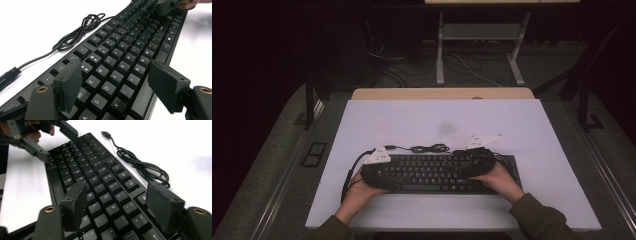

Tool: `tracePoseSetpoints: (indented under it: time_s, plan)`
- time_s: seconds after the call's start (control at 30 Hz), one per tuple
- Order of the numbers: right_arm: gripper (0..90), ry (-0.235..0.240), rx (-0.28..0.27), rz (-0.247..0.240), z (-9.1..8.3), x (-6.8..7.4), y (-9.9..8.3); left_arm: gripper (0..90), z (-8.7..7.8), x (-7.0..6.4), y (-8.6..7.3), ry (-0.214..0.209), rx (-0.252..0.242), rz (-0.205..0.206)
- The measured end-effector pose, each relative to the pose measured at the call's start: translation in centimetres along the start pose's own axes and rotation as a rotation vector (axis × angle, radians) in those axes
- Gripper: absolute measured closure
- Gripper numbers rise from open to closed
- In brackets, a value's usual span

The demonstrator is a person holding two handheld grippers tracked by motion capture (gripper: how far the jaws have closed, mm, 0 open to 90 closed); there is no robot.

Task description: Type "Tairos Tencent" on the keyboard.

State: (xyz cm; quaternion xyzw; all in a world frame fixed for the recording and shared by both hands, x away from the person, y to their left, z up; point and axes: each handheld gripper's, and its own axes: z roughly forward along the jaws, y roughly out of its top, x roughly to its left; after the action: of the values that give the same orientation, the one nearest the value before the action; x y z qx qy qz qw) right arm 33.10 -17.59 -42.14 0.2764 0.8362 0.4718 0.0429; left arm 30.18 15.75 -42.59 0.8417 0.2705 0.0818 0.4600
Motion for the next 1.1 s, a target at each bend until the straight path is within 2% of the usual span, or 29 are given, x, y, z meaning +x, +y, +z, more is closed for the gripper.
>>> tracePoseSetpoints:
  time_s: [0.33,0.5,0.73,1.1]
  plan:
    - [59.1,0.024,0.021,-0.022,-1.3,0.4,-0.9,26.2,-0.1,0.3,0.0,0.017,-0.012,-0.014]
    - [72.5,0.034,0.049,-0.036,-2.0,0.6,-1.7,26.2,0.0,0.4,0.0,0.02,-0.018,-0.014]
    - [86.3,0.048,0.068,-0.053,-2.9,0.6,-2.4,26.2,0.3,0.7,0.1,0.022,-0.022,-0.017]
    - [88.6,0.046,0.105,-0.059,-3.4,0.4,-3.4,26.2,0.8,0.8,0.4,0.022,-0.03,-0.007]
